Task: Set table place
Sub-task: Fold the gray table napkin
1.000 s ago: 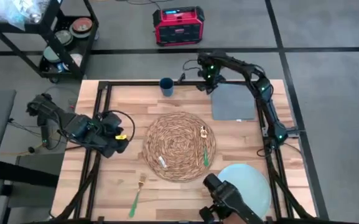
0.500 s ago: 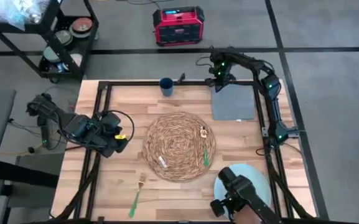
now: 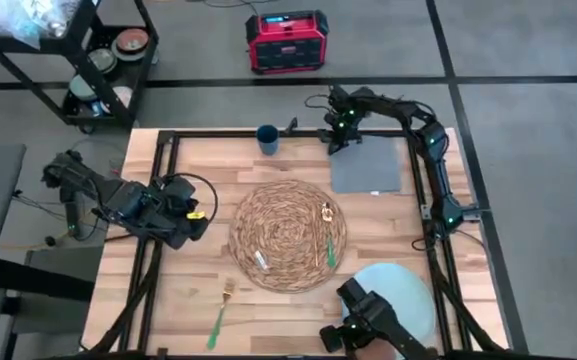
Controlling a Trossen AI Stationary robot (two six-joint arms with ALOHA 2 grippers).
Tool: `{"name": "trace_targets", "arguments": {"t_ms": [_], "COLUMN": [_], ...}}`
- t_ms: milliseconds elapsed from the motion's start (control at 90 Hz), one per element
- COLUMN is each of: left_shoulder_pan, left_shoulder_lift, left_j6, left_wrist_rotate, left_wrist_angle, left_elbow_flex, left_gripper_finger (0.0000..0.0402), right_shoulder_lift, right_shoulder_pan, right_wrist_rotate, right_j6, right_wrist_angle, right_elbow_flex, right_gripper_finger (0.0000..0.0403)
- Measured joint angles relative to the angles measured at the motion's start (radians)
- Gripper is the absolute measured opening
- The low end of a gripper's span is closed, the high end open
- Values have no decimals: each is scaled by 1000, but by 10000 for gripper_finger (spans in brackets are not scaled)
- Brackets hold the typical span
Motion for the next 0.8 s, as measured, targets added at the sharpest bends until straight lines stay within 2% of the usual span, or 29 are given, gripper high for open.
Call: {"name": "trace_targets", "arguments": {"t_ms": [167, 289, 456, 578, 633, 722, 800], "left_shoulder_pan": [1, 1, 1, 1, 1, 1, 1], "left_shoulder_lift": [0, 0, 0, 0, 0, 0, 0], "left_j6": [24, 37, 33, 32, 31, 29, 29], "left_wrist_rotate": [0, 0, 0, 0, 0, 0, 0], "left_wrist_angle": [0, 1, 5, 7, 12, 46, 73], "left_elbow_flex": [0, 0, 0, 0, 0, 0, 0], "left_gripper_finger": [0, 0, 0, 0, 0, 0, 0], "right_shoulder_lift": [0, -3, -65, -76, -65, -63, -64], "right_shoulder_pan": [42, 70, 17, -44, -63, -77, -75], "right_wrist_rotate": [-32, -7, 37, 156, 178, 215, 335], "right_j6": [2, -14, -150, -297, -361, -470, -582], "right_wrist_angle": [21, 12, -33, -111, -159, -235, -298], "right_elbow_flex": [9, 47, 181, 275, 300, 306, 307], "right_gripper_finger": [0, 0, 0, 2, 10, 38, 73]}}
